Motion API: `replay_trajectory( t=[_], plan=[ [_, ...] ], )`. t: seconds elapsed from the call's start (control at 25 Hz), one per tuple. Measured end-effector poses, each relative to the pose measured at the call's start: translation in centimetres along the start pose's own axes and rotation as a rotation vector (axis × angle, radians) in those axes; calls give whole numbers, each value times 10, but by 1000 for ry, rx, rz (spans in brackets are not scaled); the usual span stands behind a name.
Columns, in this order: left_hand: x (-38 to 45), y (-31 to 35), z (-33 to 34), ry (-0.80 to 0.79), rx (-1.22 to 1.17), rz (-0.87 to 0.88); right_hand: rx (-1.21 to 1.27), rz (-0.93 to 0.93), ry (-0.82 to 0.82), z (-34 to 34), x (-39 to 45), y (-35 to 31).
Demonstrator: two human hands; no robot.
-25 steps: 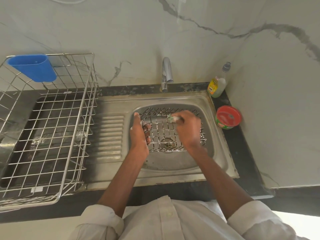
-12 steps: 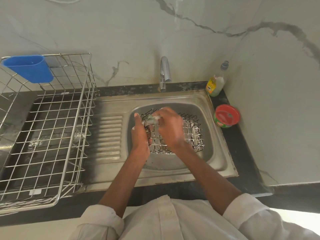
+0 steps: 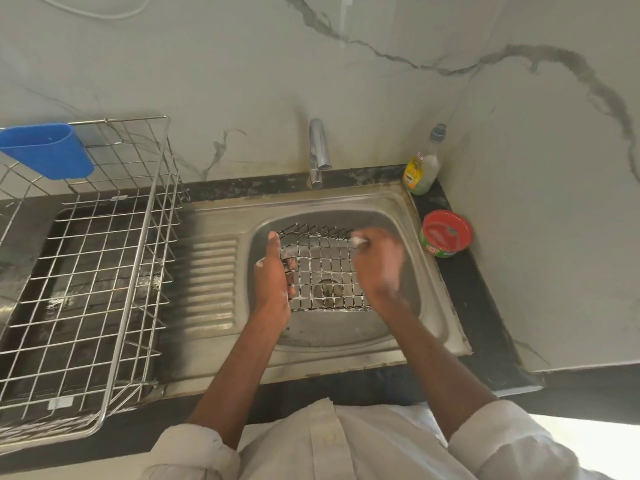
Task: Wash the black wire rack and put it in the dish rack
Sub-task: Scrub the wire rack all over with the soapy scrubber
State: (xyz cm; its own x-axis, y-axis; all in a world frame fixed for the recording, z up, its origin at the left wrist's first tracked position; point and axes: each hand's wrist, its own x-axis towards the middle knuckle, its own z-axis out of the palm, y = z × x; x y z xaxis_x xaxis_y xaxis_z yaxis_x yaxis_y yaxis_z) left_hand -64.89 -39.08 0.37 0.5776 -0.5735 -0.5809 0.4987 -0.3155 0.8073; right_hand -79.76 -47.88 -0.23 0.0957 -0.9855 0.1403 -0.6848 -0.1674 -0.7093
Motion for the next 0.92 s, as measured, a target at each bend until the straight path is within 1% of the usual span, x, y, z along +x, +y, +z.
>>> replay_trajectory(
  t=[0.08, 0.16, 0.24, 0.28, 0.36, 0.4, 0.56, 0.64, 0.68, 0.72, 0.76, 0.92],
  plan=[
    [-3, -3, 8, 19, 39, 24, 78, -194, -67, 16, -14, -36],
    [-4, -7, 10, 32, 47, 21, 92, -382, -131, 24, -23, -58],
    [-3, -9, 7, 31, 9, -14, 66, -458, -170, 24, -19, -52],
    [-1, -9, 4, 27, -18, -35, 61, -450, -154, 21, -14, -41],
    [1, -7, 0, 15, -61, -62, 52, -379, -65, 9, -3, -9],
    [1, -6, -2, 13, -77, -69, 36, -314, -24, 1, 3, 7],
    [3, -7, -7, 14, -79, -78, -25, 48, 79, -22, 23, 55],
    [2, -9, -6, 10, -62, -71, -44, 159, 91, -25, 22, 58],
    [1, -10, -5, 6, -55, -64, -54, 174, 86, -24, 19, 54],
    [-1, -10, -3, 1, -48, -54, -49, 157, 75, -21, 14, 43],
    [-2, -10, 0, -8, -38, -39, -30, 103, 56, -16, 9, 29],
    [-13, -9, 14, 6, 49, 50, 113, -268, -93, 11, -16, -44]
  ],
)
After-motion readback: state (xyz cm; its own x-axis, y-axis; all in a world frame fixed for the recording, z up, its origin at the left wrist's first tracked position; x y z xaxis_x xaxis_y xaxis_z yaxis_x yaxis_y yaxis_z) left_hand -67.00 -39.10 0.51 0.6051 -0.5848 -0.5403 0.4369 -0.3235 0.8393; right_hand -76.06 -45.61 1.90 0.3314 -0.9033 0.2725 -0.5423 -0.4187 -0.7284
